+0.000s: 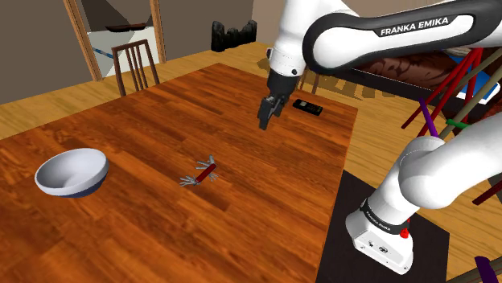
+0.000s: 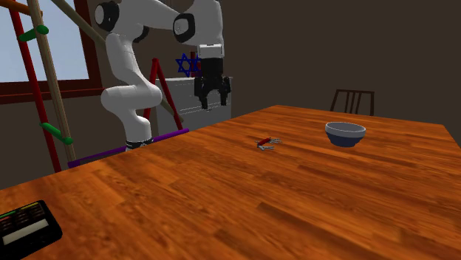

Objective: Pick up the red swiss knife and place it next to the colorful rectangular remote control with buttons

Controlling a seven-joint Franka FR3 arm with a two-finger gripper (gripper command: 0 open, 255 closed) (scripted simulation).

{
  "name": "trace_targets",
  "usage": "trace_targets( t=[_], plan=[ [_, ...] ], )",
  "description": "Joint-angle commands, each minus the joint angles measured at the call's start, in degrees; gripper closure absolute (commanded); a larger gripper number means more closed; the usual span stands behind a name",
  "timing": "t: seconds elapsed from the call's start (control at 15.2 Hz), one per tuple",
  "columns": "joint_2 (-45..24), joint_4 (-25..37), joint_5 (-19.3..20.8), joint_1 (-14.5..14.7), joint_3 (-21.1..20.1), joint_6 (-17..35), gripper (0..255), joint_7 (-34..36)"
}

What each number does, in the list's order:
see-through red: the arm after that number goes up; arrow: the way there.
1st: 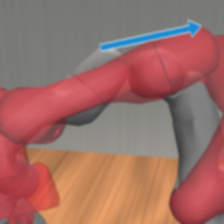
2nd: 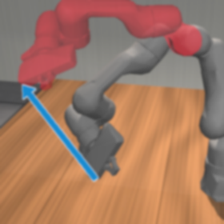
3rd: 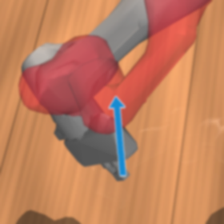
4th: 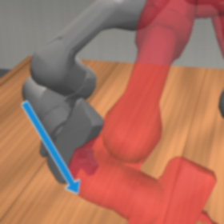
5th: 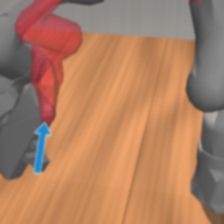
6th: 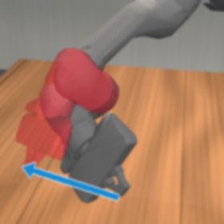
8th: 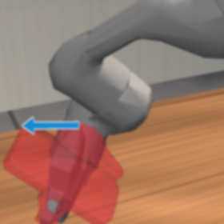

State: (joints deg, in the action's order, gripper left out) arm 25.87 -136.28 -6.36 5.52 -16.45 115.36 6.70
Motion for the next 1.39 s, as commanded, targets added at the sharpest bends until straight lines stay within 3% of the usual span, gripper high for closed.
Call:
trace_targets(
  t=[0.0,0.4,0.79,0.99,1.32],
  plan=[
    [-3.02,0.81,-0.34,0.53,-1.75,2.02,0,1.86],
    [-13.74,4.45,0.60,1.67,-6.83,8.26,0,7.77],
    [-25.90,10.34,4.76,3.30,-10.76,13.18,0,14.87],
    [-31.79,13.80,7.54,4.69,-11.73,14.77,0,18.35],
    [-34.39,12.57,9.23,5.14,-11.43,18.28,0,19.53]
  ],
)
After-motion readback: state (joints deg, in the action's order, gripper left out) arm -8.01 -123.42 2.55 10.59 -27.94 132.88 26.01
